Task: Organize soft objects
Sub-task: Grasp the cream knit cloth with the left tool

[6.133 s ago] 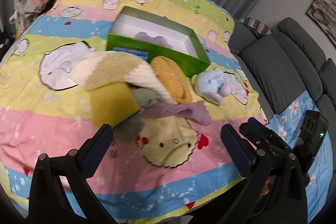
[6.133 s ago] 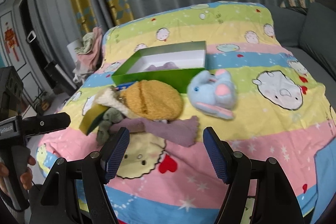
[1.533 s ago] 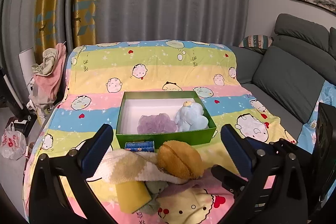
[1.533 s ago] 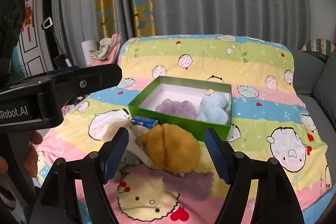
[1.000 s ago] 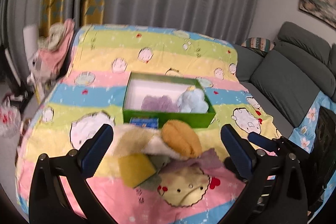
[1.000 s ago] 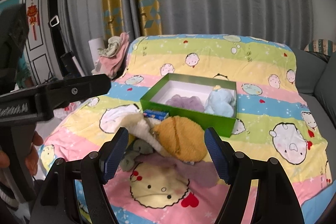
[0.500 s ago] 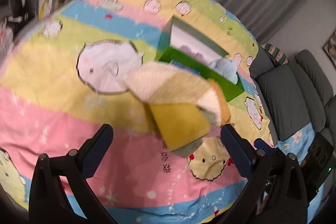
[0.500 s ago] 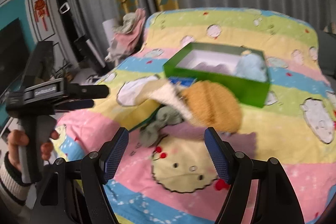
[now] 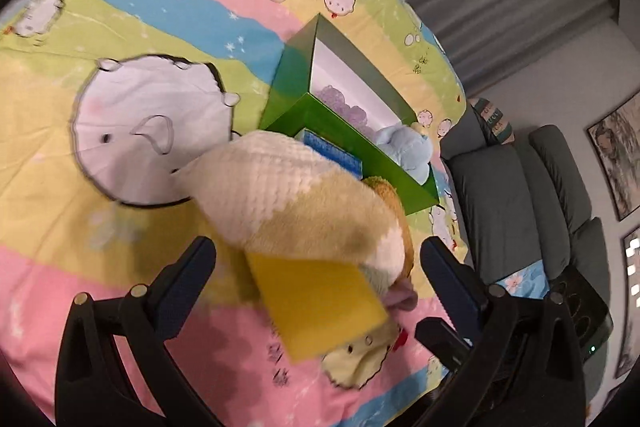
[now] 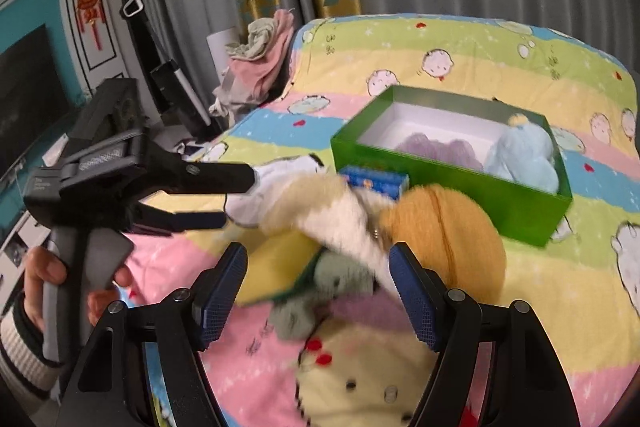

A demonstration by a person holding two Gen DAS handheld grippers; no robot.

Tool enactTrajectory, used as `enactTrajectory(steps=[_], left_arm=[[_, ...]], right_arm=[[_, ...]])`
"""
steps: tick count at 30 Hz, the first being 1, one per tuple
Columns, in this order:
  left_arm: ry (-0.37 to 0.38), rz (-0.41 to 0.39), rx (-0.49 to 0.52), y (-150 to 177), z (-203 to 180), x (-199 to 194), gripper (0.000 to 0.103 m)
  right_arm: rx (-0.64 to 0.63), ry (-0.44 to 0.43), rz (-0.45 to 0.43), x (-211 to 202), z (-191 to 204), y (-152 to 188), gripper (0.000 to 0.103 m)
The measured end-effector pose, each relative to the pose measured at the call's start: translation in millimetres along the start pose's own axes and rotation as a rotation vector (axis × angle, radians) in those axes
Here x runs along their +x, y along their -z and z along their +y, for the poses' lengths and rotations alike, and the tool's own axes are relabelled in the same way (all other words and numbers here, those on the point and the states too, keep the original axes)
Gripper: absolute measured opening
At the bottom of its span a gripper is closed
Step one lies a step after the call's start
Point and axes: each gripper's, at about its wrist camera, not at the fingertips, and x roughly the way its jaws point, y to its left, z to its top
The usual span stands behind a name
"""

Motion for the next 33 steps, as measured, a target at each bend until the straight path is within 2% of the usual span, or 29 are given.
enactTrajectory(steps=[4,8,9,11,13,15,19,27,33], left_arm=[[0.051,0.045,-0.044,-13,5,21,0.100],[0.076,0.047,-0.078,-19,10,29,0.092],[0.070,0.048,-0.075,-20,10,29,0.086],[0.051,0.051,-0.069,-20,11,31,0.071],[0.037,0.054,-0.061,-19,12,33,0.052],[0.021,0.057,-0.053,-19,12,35,0.045],[0.046,0.045,-0.055,-15,11,32,0.023],[0.148,-0.018,0.007,-15,-21,-4,0.022],[0.161,-0.077,0.098,-17,-62,-42,0.022]], right_arm=[[-0.045,-0.005,0.017,23,3,-14,0.075],[-0.077,-0.011,0.078,49,3,-18,0.064],[-0.082,-0.009,0.095,54,4,-18,0.061],[-0.088,-0.011,0.120,63,3,-16,0.048],[-0.086,-0.021,0.125,65,2,-15,0.040],[-0.089,-0.025,0.121,64,2,-13,0.033],[-0.087,-0.015,0.106,59,4,-13,0.023],[-0.160,-0.007,-0.009,13,23,-27,0.019],[-0.196,-0.015,-0.103,-30,38,-47,0.019]])
